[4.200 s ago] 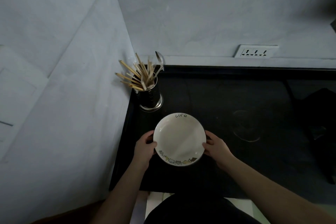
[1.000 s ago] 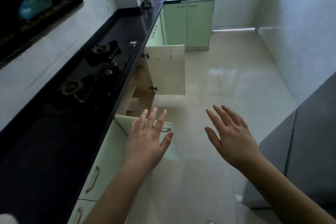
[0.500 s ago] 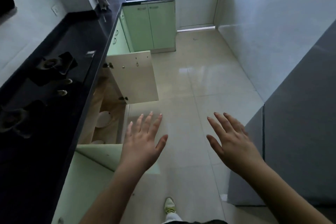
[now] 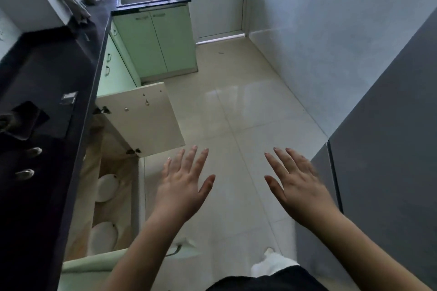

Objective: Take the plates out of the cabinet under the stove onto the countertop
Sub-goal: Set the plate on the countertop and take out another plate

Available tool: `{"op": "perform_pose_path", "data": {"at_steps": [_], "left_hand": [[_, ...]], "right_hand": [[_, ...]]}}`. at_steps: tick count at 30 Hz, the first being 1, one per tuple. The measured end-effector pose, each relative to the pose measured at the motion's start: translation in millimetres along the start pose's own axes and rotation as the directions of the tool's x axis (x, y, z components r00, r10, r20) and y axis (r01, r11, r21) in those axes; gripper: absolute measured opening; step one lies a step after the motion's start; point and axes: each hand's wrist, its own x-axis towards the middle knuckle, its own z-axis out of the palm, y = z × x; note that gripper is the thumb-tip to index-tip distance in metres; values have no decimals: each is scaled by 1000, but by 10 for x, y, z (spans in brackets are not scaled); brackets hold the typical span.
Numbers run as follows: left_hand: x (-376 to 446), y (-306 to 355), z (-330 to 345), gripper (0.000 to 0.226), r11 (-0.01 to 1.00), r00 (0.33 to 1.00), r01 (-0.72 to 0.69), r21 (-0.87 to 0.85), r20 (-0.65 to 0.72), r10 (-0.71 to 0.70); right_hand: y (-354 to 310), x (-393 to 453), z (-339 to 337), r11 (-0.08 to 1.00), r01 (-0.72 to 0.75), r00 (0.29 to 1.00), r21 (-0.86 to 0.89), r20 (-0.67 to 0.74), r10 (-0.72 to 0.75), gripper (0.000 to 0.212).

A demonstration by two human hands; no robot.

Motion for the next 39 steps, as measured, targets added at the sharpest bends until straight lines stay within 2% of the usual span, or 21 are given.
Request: {"op": "perform_pose_path", "data": {"at_steps": [9,18,24,30,34,39], "left_hand": [[1083,127,213,74,998,996,38,47,85,-41],[1849,167,39,67,953,953,296,61,46,-299],[1845,-197,-55,74,883,883,469,15,-12,-469],[1546,-926,-194,73,779,777,624,-64,-60,-627],[1331,-1416,-339,76,747,743,656,-111,-83,-665],[1222,-1840,-352,76,668,660,727,-155,-111,-743]], "right_hand": [[515,1213,76,991,94,995,96,20,-97,60],[833,2426,-42,960,272,961,68,28,-274,59],[519,3090,-23,915,392,915,97,67,-398,57],[-255,3711,1,806,586,800,89,93,-592,69],[-856,4045,-18,708,704,702,59,101,-705,73],[-1606,4346,-107,581,813,573,37,122,-810,73]]}}
